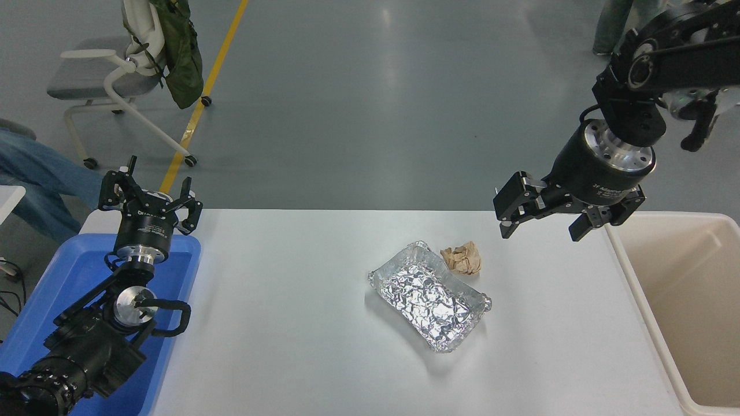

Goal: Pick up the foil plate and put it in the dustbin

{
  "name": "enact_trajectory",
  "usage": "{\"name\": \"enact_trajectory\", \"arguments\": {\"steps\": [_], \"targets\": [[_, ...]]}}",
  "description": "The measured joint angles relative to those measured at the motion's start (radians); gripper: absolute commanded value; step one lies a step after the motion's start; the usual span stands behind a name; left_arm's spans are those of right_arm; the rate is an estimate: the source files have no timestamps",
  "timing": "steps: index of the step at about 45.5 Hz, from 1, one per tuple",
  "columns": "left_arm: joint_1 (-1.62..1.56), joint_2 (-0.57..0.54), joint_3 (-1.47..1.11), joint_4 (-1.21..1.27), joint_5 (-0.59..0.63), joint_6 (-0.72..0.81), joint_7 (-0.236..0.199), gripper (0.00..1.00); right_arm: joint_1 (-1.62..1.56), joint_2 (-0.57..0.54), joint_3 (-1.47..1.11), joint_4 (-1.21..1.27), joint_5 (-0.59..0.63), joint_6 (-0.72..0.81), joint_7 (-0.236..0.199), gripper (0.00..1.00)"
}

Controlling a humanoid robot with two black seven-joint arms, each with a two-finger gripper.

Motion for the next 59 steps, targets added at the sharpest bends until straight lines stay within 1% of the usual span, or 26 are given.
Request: {"name": "enact_trajectory", "arguments": {"steps": [59], "targets": [[0.0, 0.0, 0.0, 0.0, -0.001, 0.0, 0.001, 0.99, -0.043, -0.003, 0.008, 0.0, 0.0, 0.0, 0.0, 1.0]]}}
